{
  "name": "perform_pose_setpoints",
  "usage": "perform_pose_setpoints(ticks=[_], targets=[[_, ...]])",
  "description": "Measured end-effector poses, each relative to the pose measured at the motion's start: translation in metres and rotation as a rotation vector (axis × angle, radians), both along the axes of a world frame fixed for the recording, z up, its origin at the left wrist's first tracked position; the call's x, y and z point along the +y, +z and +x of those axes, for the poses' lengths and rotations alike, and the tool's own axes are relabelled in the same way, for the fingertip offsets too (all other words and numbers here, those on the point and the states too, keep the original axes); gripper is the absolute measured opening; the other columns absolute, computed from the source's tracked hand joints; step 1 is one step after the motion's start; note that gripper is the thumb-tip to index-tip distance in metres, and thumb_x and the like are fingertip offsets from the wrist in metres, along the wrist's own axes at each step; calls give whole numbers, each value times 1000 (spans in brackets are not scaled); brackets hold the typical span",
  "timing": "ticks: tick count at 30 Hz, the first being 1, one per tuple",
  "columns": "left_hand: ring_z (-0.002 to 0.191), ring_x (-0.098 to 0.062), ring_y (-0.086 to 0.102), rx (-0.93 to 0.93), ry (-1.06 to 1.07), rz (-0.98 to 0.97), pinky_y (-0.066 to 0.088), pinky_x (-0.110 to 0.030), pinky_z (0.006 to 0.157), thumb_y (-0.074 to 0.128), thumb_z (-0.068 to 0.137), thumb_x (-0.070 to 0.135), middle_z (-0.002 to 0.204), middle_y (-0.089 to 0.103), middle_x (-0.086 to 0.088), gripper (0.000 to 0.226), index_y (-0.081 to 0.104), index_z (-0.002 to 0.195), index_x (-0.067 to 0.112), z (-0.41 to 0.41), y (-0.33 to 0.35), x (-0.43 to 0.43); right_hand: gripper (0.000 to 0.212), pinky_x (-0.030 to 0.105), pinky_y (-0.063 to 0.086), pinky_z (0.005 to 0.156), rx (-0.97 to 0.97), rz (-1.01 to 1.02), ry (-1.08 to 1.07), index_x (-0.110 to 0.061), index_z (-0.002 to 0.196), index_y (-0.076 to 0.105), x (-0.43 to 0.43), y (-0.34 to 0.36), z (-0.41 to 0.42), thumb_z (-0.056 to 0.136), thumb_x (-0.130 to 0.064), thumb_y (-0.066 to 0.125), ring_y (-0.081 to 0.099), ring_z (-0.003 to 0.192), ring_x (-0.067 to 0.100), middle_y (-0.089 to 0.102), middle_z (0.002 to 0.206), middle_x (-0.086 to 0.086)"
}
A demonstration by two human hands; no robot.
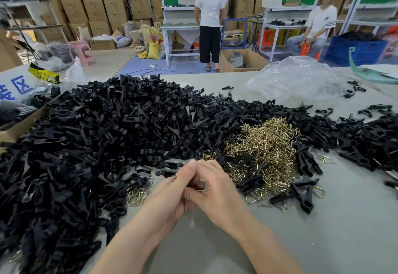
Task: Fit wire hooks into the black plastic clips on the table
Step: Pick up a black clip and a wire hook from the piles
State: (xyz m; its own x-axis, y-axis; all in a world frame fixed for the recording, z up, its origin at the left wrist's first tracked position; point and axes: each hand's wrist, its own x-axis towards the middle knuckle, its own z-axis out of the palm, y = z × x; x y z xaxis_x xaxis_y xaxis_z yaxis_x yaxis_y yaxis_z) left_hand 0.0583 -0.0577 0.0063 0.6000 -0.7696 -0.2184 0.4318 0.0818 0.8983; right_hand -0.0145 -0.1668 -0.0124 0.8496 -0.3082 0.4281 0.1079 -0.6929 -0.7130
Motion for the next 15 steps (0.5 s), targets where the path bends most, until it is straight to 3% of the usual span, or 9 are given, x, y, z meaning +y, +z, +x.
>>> perform_pose_setpoints(ticks=[3,7,10,15], targets=[[97,-27,58,25,-1,5,47,-40,91,64,80,52,100,63,-16,77,56,115,-16,2,-1,1,26,15,39,92,0,-3,13,-18,109,70,0,1,1,84,-22,77,48,106,4,63,106,-18],[89,-20,62,152,-14,-3,51,-34,87,69,77,47,92,63,-12,43,63,88,6,4,-4,2,30,13,38,96,16,10,14,-17,111,70,0,0,1,83,-20,79,50,112,0,62,109,-22],[84,-18,65,220,-30,-5,54,-32,85,72,74,46,90,64,-12,37,61,78,11,4,-7,2,35,14,39,97,40,44,14,-18,117,71,-1,-1,0,83,-16,78,52,114,-2,63,113,-19],[81,-17,71,258,-11,-7,61,-27,74,76,67,44,84,69,-11,31,69,66,14,3,-7,1,23,21,47,75,64,87,21,-29,100,64,-1,-4,1,85,-18,77,61,83,6,61,92,-15]])
